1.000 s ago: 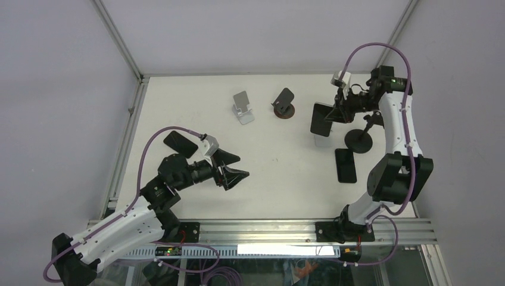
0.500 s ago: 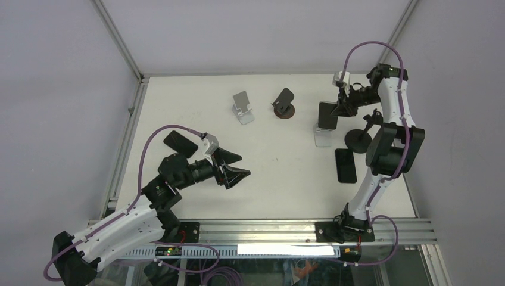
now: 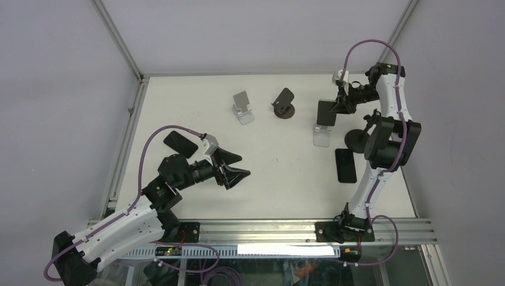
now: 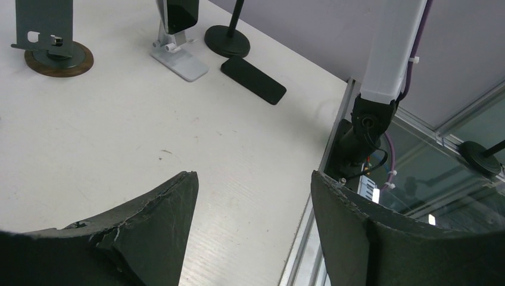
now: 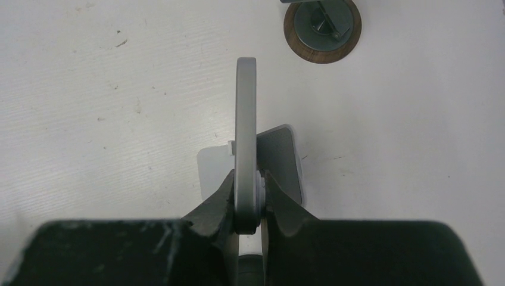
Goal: Place the phone on the phone stand
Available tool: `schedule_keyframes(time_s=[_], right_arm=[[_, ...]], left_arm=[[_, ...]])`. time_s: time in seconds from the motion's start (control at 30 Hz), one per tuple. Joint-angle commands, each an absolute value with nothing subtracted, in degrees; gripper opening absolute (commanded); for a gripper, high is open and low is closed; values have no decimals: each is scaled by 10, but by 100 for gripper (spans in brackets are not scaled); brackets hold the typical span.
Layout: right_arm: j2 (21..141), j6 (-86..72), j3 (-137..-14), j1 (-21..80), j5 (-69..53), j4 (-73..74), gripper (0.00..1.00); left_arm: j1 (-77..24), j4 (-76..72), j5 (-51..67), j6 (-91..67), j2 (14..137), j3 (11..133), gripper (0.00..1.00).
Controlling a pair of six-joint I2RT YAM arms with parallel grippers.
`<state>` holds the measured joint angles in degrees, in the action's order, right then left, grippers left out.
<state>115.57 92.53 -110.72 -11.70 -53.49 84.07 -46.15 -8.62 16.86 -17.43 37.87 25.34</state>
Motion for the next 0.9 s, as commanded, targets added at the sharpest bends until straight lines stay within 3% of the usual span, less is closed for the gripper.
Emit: schedule_keyframes(time_s=[0.0, 0.87], right_arm=[[1161, 953, -1142, -120, -567, 858, 13], [1201, 965, -1124, -121, -569, 848, 27]], left_arm=[[-464, -116, 176, -180, 378, 253, 71], [-464, -130, 180, -183, 399, 257, 71]])
